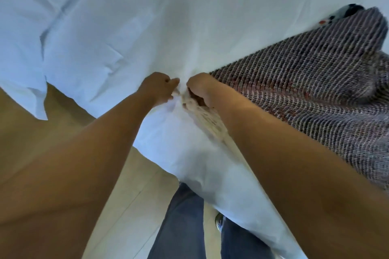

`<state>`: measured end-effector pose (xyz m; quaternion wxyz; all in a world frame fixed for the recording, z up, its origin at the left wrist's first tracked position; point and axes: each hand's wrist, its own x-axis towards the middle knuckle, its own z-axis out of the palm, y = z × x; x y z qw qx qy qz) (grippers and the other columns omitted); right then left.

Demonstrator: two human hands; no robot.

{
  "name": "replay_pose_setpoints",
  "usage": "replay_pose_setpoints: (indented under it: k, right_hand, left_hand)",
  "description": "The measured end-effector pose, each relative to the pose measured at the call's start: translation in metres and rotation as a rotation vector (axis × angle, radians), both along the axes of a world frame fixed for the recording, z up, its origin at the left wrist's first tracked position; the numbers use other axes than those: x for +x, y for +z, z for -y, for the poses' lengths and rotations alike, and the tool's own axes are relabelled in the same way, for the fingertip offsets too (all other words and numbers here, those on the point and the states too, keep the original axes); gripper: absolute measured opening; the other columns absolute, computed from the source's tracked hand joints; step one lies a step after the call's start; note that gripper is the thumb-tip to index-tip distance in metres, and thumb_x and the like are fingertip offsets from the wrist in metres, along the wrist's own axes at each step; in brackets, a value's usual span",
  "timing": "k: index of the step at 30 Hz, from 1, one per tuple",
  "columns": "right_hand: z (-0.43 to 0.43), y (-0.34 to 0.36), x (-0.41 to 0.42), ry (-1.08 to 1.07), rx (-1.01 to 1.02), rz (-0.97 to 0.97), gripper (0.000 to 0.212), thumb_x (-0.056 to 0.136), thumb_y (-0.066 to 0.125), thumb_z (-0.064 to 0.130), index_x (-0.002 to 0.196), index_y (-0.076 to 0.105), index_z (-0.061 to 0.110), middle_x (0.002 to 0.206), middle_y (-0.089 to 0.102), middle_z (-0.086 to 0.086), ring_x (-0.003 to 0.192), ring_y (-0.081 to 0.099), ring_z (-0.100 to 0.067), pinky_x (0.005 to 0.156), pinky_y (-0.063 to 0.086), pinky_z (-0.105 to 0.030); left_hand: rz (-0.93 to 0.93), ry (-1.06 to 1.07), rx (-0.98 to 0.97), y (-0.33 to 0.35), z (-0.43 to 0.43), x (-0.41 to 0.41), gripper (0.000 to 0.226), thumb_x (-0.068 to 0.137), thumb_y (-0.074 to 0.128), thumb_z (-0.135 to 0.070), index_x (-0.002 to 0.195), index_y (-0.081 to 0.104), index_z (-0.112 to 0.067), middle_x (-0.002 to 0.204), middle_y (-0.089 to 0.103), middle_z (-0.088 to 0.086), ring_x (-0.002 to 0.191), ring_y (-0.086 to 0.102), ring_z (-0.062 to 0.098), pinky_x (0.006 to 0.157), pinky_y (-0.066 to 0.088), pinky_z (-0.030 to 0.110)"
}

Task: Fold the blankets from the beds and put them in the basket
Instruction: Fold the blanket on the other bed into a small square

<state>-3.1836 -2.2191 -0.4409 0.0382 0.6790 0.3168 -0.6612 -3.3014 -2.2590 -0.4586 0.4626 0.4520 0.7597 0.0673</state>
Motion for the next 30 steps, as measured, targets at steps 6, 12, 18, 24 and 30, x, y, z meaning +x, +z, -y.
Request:
replay_pose_setpoints:
  k: [6, 12, 18, 24, 30]
  right_hand:
    - [0.003, -0.001, 0.006, 0.015, -0.104, -0.068, 0.047, 0.097, 0.030, 0.035, 0.097, 0.058, -0.002, 0.107, 0.066, -0.020, 0.092, 0.066, -0.033, 0.079, 0.056, -0.043]
    - [-0.004, 0.000, 0.039, 0.148, 0.146, 0.045, 0.035, 0.093, 0.043, 0.033, 0.093, 0.061, 0.002, 0.067, 0.065, -0.009, 0.052, 0.063, -0.018, 0.052, 0.053, -0.025]
    - [-0.041, 0.011, 0.104, 0.149, 0.387, 0.159, 0.022, 0.090, 0.046, 0.021, 0.075, 0.056, 0.008, 0.072, 0.064, -0.013, 0.055, 0.058, -0.021, 0.056, 0.050, -0.030]
    - [-0.096, 0.022, 0.220, 0.083, 0.703, 0.419, 0.031, 0.090, 0.047, 0.022, 0.061, 0.038, 0.014, 0.063, 0.050, -0.008, 0.055, 0.042, -0.019, 0.054, 0.034, -0.035]
    - [-0.176, 0.030, 0.356, -0.215, 0.910, 0.667, 0.018, 0.089, 0.046, 0.029, 0.076, 0.043, 0.017, 0.082, 0.048, 0.001, 0.068, 0.042, -0.016, 0.060, 0.030, -0.027]
  left_hand:
    - [-0.028, -0.251, -0.113, -0.001, 0.009, 0.007, 0.042, 0.079, 0.050, -0.058, 0.101, 0.055, -0.022, 0.093, 0.059, -0.005, 0.083, 0.054, 0.016, 0.065, 0.038, 0.030]
    - [-0.501, -0.512, -0.081, 0.007, -0.002, 0.038, 0.036, 0.087, 0.045, -0.024, 0.122, 0.045, -0.015, 0.110, 0.052, 0.008, 0.098, 0.050, 0.028, 0.076, 0.036, 0.036]
    - [-0.421, -0.496, 0.056, 0.029, -0.047, 0.101, 0.050, 0.083, 0.052, -0.034, 0.126, 0.041, -0.010, 0.125, 0.044, 0.015, 0.116, 0.042, 0.034, 0.091, 0.036, 0.042]
    - [-0.193, -0.429, 0.207, 0.033, -0.117, 0.195, 0.045, 0.090, 0.044, -0.035, 0.126, 0.042, -0.008, 0.122, 0.051, 0.014, 0.108, 0.049, 0.031, 0.089, 0.043, 0.042]
    - [-0.052, -0.319, 0.308, 0.021, -0.199, 0.298, 0.042, 0.096, 0.036, -0.040, 0.120, 0.047, -0.007, 0.116, 0.052, 0.014, 0.101, 0.050, 0.029, 0.080, 0.040, 0.035]
